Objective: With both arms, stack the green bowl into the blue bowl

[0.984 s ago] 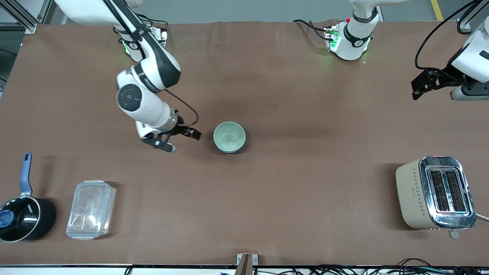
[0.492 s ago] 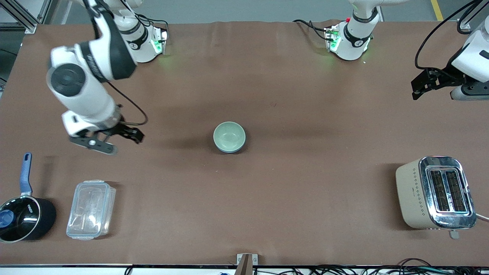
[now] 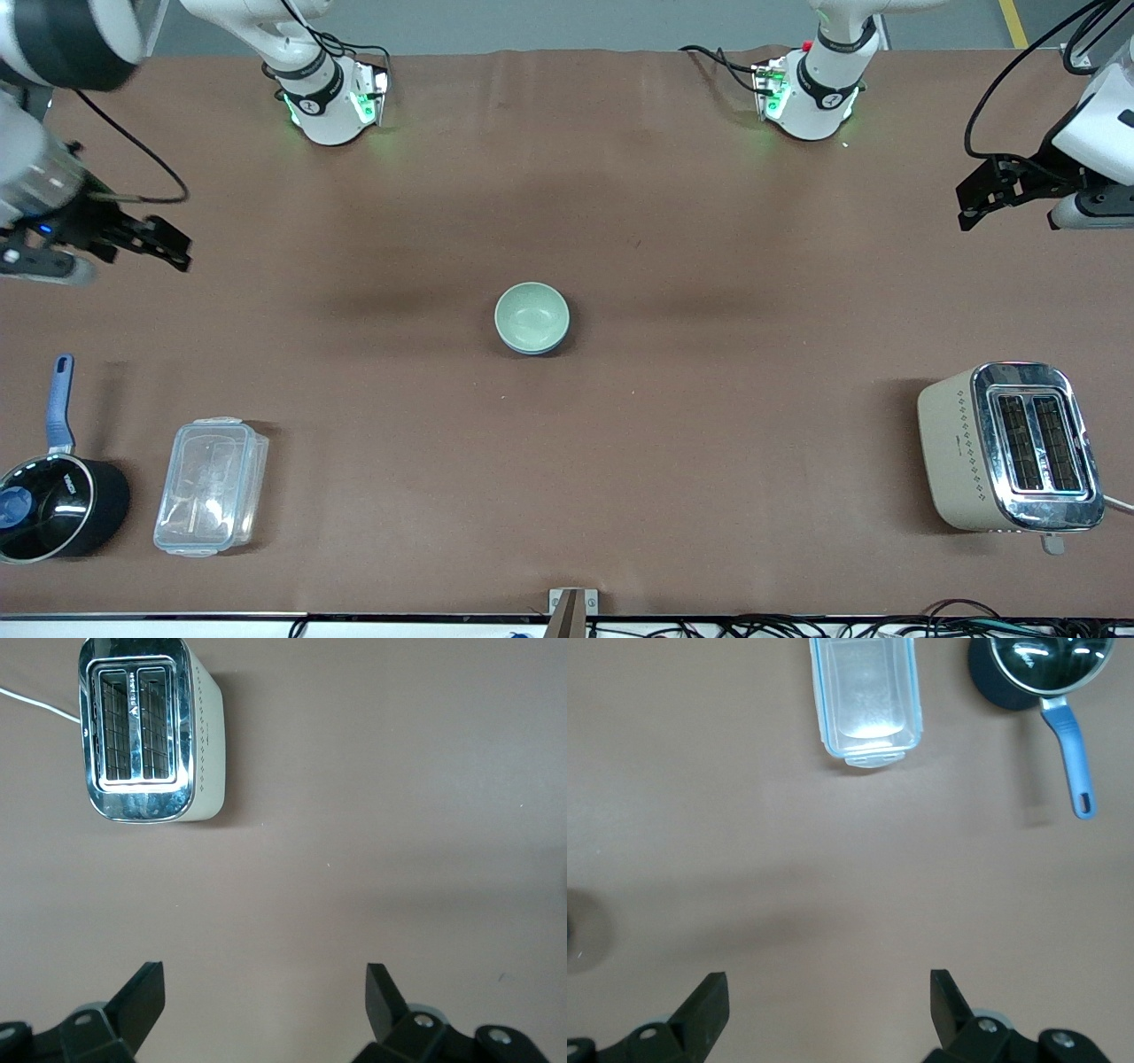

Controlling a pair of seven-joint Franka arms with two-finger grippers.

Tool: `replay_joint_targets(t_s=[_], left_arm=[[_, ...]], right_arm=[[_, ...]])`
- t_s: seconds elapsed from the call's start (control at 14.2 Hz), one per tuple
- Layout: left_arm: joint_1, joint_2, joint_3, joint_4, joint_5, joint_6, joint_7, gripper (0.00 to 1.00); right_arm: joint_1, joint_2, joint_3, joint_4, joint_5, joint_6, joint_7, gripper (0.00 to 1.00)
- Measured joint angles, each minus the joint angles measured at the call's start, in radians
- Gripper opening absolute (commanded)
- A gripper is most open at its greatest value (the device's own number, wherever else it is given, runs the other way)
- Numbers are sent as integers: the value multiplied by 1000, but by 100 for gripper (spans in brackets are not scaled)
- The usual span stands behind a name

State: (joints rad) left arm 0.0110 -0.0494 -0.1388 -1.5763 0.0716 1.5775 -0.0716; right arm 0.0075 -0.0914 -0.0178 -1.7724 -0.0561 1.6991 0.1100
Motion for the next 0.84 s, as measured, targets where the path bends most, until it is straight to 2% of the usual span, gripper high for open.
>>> replay_joint_targets(t_s=[0.21, 0.35, 0.49, 0.84], left_arm=[[-1, 4, 0, 0, -13, -3, 0, 100], [-1, 10, 0, 0, -22, -13, 0, 100], [-1, 14, 0, 0, -26, -28, -1, 100], [0, 14, 0, 1, -29, -38, -1, 100]], right_arm=[[0, -1, -30, 122, 14, -90, -36, 100], [0, 1, -51, 183, 60, -117, -88, 100], [0, 5, -71, 212, 72, -147, -123, 100], [0, 49, -74, 226, 45, -197, -130, 100]])
